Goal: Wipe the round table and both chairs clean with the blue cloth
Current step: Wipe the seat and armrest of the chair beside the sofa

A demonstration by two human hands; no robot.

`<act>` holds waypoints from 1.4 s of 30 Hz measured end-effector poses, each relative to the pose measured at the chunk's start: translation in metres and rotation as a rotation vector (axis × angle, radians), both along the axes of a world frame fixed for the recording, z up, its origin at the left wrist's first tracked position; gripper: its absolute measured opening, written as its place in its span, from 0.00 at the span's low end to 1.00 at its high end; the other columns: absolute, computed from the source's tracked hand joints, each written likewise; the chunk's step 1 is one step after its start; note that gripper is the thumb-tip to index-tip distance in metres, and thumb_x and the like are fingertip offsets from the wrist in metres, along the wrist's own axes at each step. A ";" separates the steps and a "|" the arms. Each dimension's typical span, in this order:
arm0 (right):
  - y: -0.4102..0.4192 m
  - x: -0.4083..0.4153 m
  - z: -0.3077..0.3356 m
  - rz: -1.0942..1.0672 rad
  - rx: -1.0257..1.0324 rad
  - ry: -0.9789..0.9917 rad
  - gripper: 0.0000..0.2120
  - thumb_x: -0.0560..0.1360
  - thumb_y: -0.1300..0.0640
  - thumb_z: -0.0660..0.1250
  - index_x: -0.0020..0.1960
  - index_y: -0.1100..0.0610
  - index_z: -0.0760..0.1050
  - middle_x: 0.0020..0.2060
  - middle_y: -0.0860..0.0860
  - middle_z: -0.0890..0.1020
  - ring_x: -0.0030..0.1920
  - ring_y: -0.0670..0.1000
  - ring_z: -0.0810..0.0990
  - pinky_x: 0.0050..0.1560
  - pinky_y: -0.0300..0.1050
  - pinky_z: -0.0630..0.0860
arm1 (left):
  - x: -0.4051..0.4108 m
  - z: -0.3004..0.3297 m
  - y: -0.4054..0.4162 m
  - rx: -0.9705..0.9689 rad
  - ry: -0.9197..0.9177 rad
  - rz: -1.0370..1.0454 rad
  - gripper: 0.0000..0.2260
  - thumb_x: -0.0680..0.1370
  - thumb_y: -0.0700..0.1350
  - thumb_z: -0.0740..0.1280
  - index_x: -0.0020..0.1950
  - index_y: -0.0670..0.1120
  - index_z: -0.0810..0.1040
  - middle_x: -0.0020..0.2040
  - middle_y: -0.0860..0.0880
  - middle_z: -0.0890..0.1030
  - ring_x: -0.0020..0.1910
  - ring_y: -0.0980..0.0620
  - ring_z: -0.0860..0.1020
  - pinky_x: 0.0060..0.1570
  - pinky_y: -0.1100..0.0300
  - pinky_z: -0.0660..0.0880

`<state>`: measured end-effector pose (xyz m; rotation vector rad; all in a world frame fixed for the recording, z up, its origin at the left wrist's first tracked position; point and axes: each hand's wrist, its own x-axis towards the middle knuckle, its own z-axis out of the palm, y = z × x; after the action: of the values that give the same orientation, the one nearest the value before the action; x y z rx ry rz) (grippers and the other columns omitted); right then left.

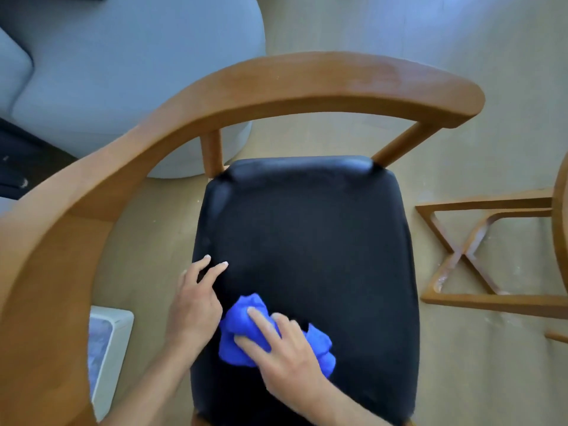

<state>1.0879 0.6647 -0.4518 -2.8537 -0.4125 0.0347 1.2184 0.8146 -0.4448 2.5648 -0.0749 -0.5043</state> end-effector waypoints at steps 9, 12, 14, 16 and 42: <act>-0.046 -0.003 -0.001 0.515 -0.023 -0.065 0.17 0.80 0.60 0.55 0.57 0.40 0.73 0.64 0.50 0.71 0.46 0.53 0.76 0.40 0.44 0.72 | -0.008 0.003 -0.012 0.099 0.006 0.015 0.26 0.73 0.29 0.60 0.68 0.48 0.73 0.73 0.49 0.65 0.71 0.48 0.61 0.53 0.55 0.73; -0.061 0.080 -0.011 0.269 0.010 -0.194 0.25 0.72 0.68 0.54 0.60 0.45 0.74 0.67 0.53 0.70 0.48 0.58 0.76 0.41 0.48 0.72 | -0.014 -0.002 -0.014 0.107 -0.002 -0.048 0.29 0.67 0.28 0.68 0.66 0.44 0.75 0.70 0.42 0.69 0.69 0.40 0.68 0.49 0.51 0.79; -0.063 0.146 -0.016 0.120 -0.026 -0.211 0.26 0.67 0.68 0.59 0.60 0.47 0.75 0.67 0.54 0.71 0.47 0.59 0.75 0.41 0.50 0.72 | -0.020 -0.008 -0.013 0.140 -0.032 -0.102 0.32 0.63 0.29 0.72 0.65 0.43 0.75 0.68 0.40 0.71 0.66 0.38 0.71 0.46 0.51 0.80; -0.061 0.202 -0.015 -0.045 -0.038 -0.209 0.25 0.66 0.67 0.63 0.59 0.49 0.77 0.65 0.55 0.75 0.46 0.60 0.75 0.41 0.51 0.73 | -0.026 -0.007 -0.014 0.174 -0.039 -0.127 0.34 0.61 0.29 0.73 0.66 0.43 0.74 0.68 0.38 0.70 0.67 0.37 0.70 0.48 0.49 0.80; -0.085 0.107 0.001 -0.676 0.178 0.016 0.25 0.67 0.67 0.68 0.63 0.55 0.76 0.67 0.59 0.71 0.48 0.62 0.74 0.50 0.57 0.77 | -0.020 0.006 -0.033 0.186 -0.168 -0.344 0.22 0.57 0.38 0.76 0.50 0.45 0.80 0.55 0.44 0.77 0.51 0.45 0.73 0.35 0.53 0.76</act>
<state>1.1948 0.5793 -0.4508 -2.6603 0.5325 -0.0996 1.1982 0.7813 -0.4386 2.7859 -0.5606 -0.4355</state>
